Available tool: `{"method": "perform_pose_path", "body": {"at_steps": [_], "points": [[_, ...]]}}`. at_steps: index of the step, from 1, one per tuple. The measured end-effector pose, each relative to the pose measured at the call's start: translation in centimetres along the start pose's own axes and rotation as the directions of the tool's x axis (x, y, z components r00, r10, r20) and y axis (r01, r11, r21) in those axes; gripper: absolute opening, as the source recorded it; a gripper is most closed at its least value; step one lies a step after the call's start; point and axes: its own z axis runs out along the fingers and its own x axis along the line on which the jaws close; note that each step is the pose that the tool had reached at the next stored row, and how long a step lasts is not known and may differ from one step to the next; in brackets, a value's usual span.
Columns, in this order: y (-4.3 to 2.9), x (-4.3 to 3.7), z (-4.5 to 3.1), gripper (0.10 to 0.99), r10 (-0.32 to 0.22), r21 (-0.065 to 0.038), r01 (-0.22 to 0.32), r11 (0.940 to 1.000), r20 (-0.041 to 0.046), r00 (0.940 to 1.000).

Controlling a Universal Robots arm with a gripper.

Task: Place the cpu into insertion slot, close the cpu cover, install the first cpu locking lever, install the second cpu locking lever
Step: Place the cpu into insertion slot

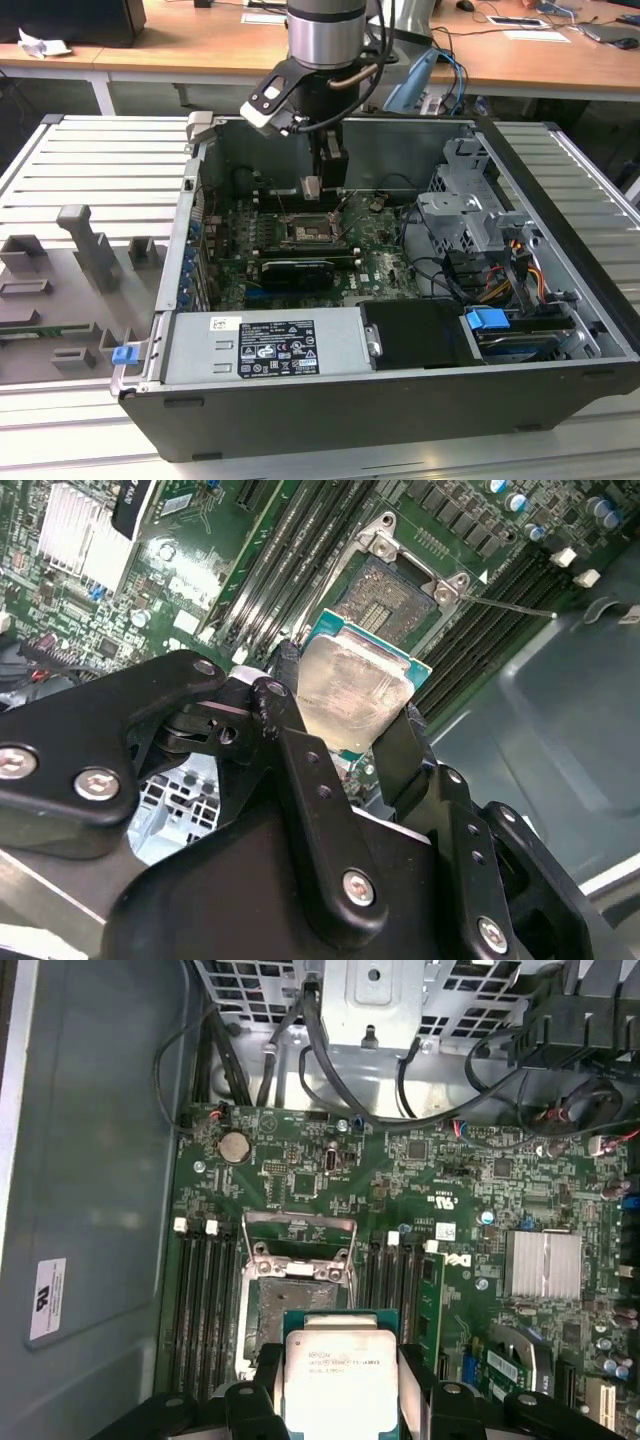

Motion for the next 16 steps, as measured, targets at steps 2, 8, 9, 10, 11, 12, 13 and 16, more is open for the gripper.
{"method": "perform_pose_path", "body": {"at_steps": [2, 8, 9, 10, 11, 12, 13, 16], "points": [[-0.1, 0.03, 0.65, 0.541, 0.009, 0.0, -0.009, 1.0, 0.0011, 1.0], [-0.28, 0.09, 2.28, 0.541, 0.032, 0.0, -0.032, 0.9995, 0.0033, 0.9995], [-0.3, 0.1, 2.45, 0.541, 0.032, 0.0, -0.032, 0.9995, 0.0034, 0.9995], [-0.33, 0.11, 2.64, 0.541, 0.032, 0.0, -0.032, 0.9995, 0.0034, 0.9995], [-0.38, 0.16, 3.01, 0.541, 0.032, 0.0, -0.032, 0.9995, 0.0034, 0.9995], [-0.42, 0.22, 3.29, 0.541, 0.032, 0.0, -0.032, 0.9995, 0.0034, 0.9995], [-0.44, 0.26, 3.45, 0.541, 0.032, 0.0, -0.032, 0.9995, 0.0034, 0.9995], [-0.5, 0.38, 4.05, 0.541, 0.032, 0.0, -0.032, 0.9995, 0.0034, 0.9995]]}}
